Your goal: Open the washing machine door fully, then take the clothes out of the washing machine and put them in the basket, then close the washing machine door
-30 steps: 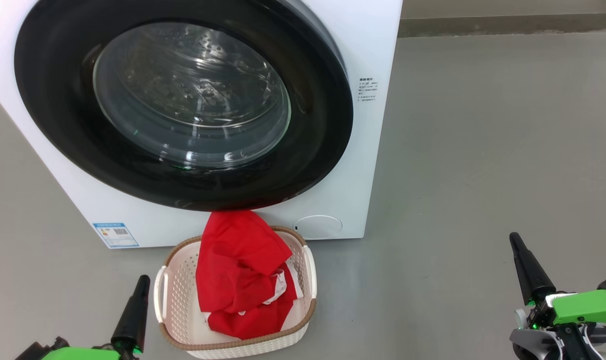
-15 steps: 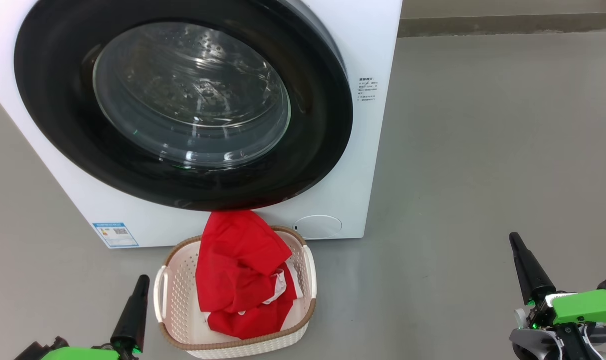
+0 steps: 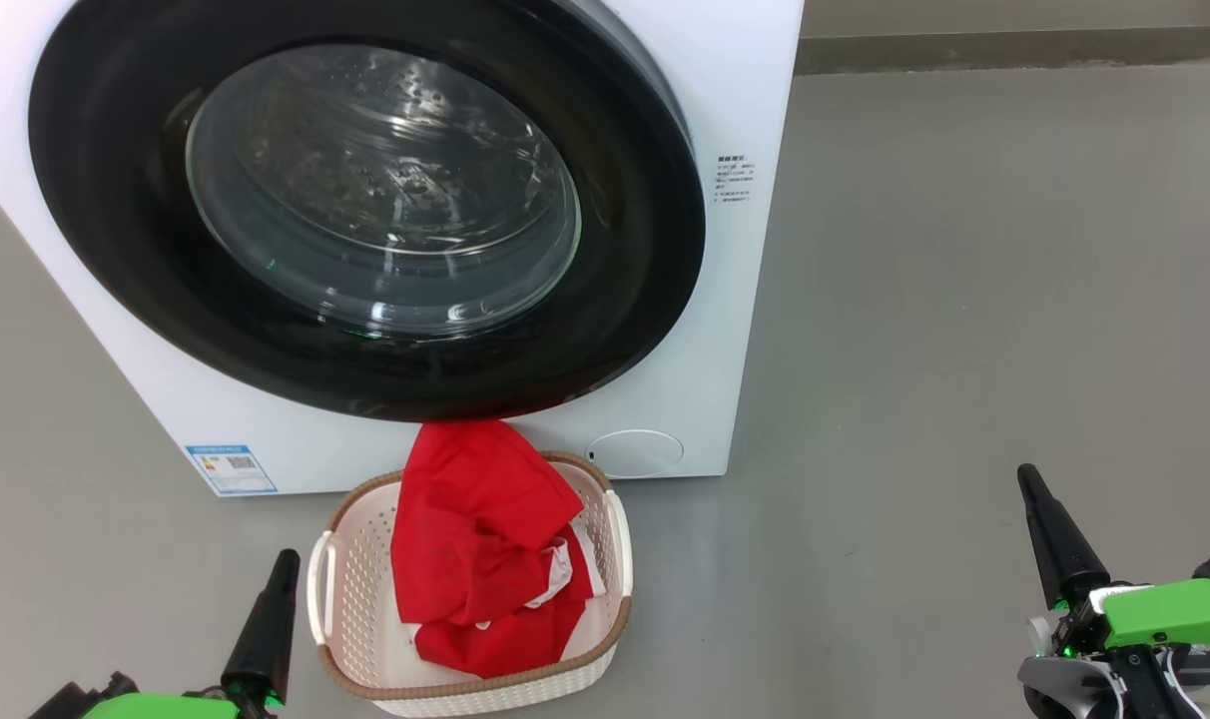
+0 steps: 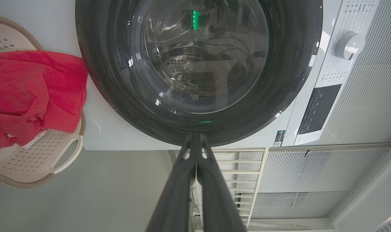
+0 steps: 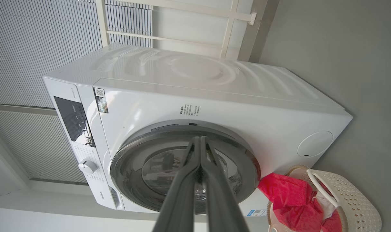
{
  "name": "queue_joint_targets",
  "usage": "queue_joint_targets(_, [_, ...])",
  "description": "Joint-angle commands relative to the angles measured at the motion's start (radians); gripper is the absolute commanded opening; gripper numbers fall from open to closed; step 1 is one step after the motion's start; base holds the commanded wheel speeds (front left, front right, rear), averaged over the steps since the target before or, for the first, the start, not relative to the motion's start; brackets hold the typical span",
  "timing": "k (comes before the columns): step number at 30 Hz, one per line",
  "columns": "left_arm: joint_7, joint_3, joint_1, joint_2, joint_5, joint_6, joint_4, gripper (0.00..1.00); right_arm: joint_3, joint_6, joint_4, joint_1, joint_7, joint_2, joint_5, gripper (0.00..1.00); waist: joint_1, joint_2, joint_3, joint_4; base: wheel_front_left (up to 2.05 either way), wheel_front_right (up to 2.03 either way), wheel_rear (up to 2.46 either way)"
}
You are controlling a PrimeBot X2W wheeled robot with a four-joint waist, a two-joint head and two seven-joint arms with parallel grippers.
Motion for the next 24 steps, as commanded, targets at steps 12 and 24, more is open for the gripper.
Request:
queue_joint_targets(12, [0.005,0.038,-0.041,0.013,0.002,-0.007,-0.021,0.0,0.017,-0.001,-0.027,-0.043,0.007,-0.008,0.005,0.0,0.0,-0.0001,0.0,0.0,0.0,0.0,0.0])
queue_joint_targets(24, [0.006,0.039,-0.041,0.012,0.003,-0.007,-0.021,0.0,0.017,-0.001,-0.027,-0.043,0.007,-0.008,0.005,0.0,0.0,-0.0001,0.0,0.0,0.0,0.0,0.0])
